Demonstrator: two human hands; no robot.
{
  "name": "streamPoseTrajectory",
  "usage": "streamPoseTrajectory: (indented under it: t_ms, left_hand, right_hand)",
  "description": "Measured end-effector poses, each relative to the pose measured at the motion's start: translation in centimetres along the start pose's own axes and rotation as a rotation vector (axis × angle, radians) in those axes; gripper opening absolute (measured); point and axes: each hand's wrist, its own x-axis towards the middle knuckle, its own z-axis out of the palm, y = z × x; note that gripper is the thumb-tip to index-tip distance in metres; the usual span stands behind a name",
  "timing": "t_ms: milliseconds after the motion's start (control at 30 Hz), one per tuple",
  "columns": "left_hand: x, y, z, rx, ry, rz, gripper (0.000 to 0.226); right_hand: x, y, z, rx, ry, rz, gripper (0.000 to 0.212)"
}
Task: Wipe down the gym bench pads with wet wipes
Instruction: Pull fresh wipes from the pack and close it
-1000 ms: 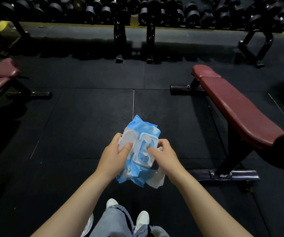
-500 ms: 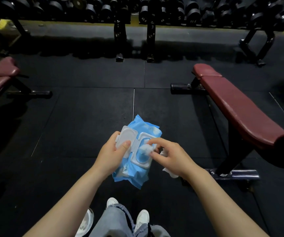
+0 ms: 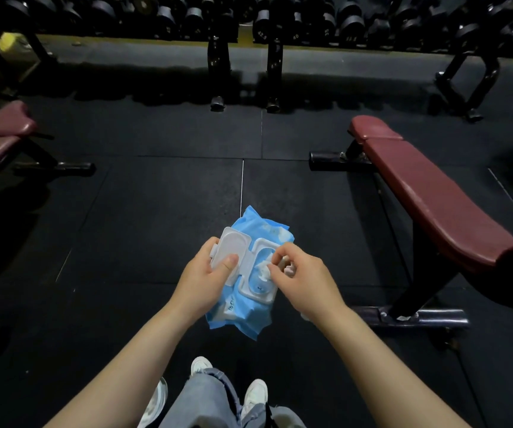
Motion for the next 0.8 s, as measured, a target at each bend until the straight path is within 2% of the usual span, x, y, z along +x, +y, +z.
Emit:
streamPoseTrajectory:
  t_ms: [100, 167, 233, 367, 500, 633, 700, 800]
  left_hand:
    - [0.1, 0.4, 0.2, 0.002, 0.022, 0.033, 0.010]
    - [0.1, 0.5, 0.2, 0.022, 0.009, 0.045, 0.009]
    - [0.1, 0.5, 0.1, 0.036, -0.019, 0.041, 0.008]
    - [0.1, 0.2, 0.3, 0.153, -0.027, 0.051, 0.006]
    - [0.5, 0.1, 0.8, 0.305, 0.014, 0.060, 0.006]
    - [0.0, -0.1, 1.3, 0.230, 0.019, 0.050, 0.005]
    - [-0.2, -0.3, 1.4, 0.176, 0.034, 0.044, 0.004]
    - [-0.1, 0.0, 1.3, 0.099, 0.079, 0.019, 0.004]
  right_hand:
    - [0.0, -0.6, 0.5, 0.102, 0.090, 0.122, 0.034]
    - [0.4, -0.8, 0.5, 0.260, 0.013, 0.280, 0.040]
    - [0.9, -0.7, 0.6, 0.346, -0.085, 0.393, 0.037]
    - [1.1, -0.2, 1.2, 0.349, -0.044, 0.360, 0.017]
    - [0.5, -0.1, 2.3, 0.379, 0.046, 0.345, 0.009]
    - [0.9, -0.5, 2.6, 0.426, 0.158, 0.338, 0.007]
    - [1.5, -0.6, 2.3, 0.404, 0.140, 0.314, 0.007]
    - [1.6, -0.4, 1.2, 0.446, -0.006, 0.285, 0.012]
